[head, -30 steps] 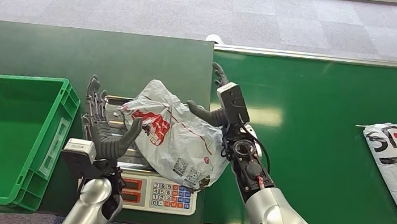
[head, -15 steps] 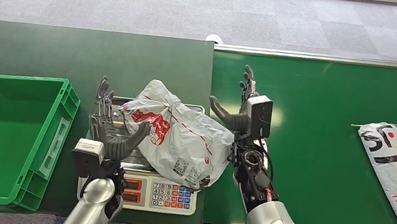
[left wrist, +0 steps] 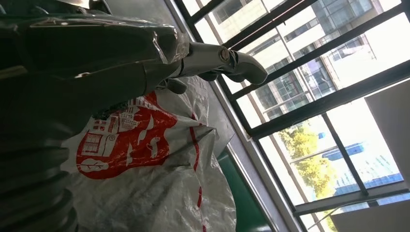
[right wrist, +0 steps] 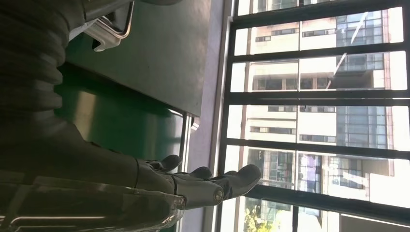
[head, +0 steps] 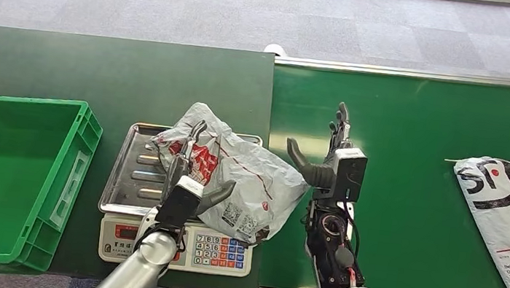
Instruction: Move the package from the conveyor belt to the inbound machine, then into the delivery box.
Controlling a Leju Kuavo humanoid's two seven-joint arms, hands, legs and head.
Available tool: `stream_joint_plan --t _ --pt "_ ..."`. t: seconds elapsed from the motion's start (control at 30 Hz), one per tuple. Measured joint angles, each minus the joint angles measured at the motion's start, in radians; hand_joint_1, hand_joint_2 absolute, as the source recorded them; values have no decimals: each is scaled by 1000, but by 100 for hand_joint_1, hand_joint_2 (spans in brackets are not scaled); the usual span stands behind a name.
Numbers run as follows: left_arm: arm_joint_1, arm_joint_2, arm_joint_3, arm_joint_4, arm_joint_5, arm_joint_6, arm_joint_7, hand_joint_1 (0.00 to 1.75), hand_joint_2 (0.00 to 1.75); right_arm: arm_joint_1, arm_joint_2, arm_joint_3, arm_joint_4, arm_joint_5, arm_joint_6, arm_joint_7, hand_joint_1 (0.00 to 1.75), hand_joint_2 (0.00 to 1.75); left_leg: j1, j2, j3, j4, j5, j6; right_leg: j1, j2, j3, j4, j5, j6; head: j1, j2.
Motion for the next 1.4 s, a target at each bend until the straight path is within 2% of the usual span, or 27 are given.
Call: stream_joint_plan --t 0.2,0.47,0.73,1.0,1.03,1.13,1.17,1.23,1.4 --pt "-2 4 -1 34 -31 -4 25 0 175 12 -21 33 -2 16 61 44 0 175 0 0 0 0 0 0 0 0 0 0 0 0 0 0" --pt "-9 9 -3 59 -52 -14 52 0 175 13 -37 63 0 41 85 67 0 175 0 0 0 0 0 0 0 0 0 0 0 0 0 0" --pt "-30 18 -3 95 -178 -83 187 0 175 -8 -39 93 37 87 115 108 0 175 0 -1 0 0 0 0 0 0 1 0 0 0 0 0" --pt "-71 17 7 167 -335 8 320 3 175 -50 -29 96 93 97 116 114 0 175 0 0 4 0 0 0 0 0 5 0 0 0 0 0" --pt "-75 17 10 175 -343 10 326 16 175 -54 -29 96 99 98 116 114 0 175 0 0 4 0 0 0 0 0 6 0 0 0 0 0" --pt "-84 14 21 194 -372 -4 333 114 175 -64 -26 95 113 98 112 113 0 175 0 -1 7 0 0 0 0 0 8 0 0 0 0 0" --pt "-86 13 24 199 -382 -12 334 140 175 -66 -26 95 117 98 111 112 0 175 0 -1 7 0 0 0 0 0 9 0 0 0 0 0" --pt "-89 10 28 207 -395 -21 336 153 175 -71 -25 95 124 96 109 111 0 175 0 -1 9 -1 0 0 0 0 10 0 0 0 0 0" --pt "-100 7 44 216 -399 -35 322 167 175 -83 -22 95 139 95 109 109 0 175 0 -1 10 -1 0 0 0 0 12 0 0 0 0 0"
